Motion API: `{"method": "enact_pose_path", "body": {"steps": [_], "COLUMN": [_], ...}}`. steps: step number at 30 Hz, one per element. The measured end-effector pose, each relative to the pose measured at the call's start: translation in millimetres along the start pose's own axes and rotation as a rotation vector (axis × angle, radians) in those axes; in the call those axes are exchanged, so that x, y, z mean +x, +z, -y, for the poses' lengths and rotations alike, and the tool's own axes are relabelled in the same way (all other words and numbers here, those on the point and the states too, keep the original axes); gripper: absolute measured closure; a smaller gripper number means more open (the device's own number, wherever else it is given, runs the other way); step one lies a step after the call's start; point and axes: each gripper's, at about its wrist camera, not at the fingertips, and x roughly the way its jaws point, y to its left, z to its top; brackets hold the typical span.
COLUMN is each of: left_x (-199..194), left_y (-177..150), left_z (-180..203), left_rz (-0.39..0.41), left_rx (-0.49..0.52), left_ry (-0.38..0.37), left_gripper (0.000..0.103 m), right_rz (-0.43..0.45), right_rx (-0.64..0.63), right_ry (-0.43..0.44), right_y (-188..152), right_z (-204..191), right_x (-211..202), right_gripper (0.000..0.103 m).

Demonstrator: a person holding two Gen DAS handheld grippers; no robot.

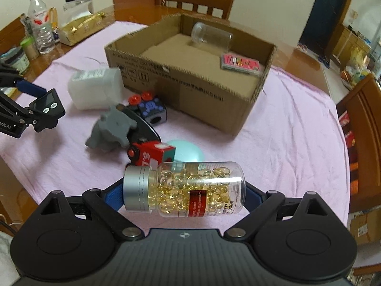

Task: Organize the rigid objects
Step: 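Grasp the gold capsule bottle with the right tool, then place the timer in the box with the left tool while the right tool places the capsule bottle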

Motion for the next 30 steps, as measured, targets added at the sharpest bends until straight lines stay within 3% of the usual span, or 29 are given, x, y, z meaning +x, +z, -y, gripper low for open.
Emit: {"method": "enact_pose_path", "body": {"steps": [12,16,25,27,29,30], "left_x": [-35.6,-21.5,26.2,32.0,37.7,39.4], "left_y": [72.0,103.2,145.2,147.4,150.1,150.3], "left_z": [13.0,12.4,2.6,-1.4,-3.8,-4.6], "left_rz": [0.164,0.199,0.185,0.191,0.184,0.181], "left_rx": [0.124,0.129,0.092,0.083,0.066,0.057], "left_ry": [-0.022,-0.014,0.013,0.011,0.018,0.022], "left_gripper": [0.034,0.034,0.034,0.031,0.007,0.004], "right_rz": [0.103,0.132,0.178,0.184,0.186,0.187], "right_rx": [-0.071,-0.084,-0.095,-0.097,-0.097,-0.097], "right_ry": [0.016,0.01,0.003,0.001,0.0,0.0], "right_y": [39.0,52.4,75.6,79.4,82.2,83.3], "right_z": [8.1,11.9,18.4,19.4,20.3,20.7], "right_x": [-27.1,-29.8,-32.5,-32.5,-32.0,-31.5], "right_gripper": [0.006,0.006,0.006,0.006,0.006,0.006]}}
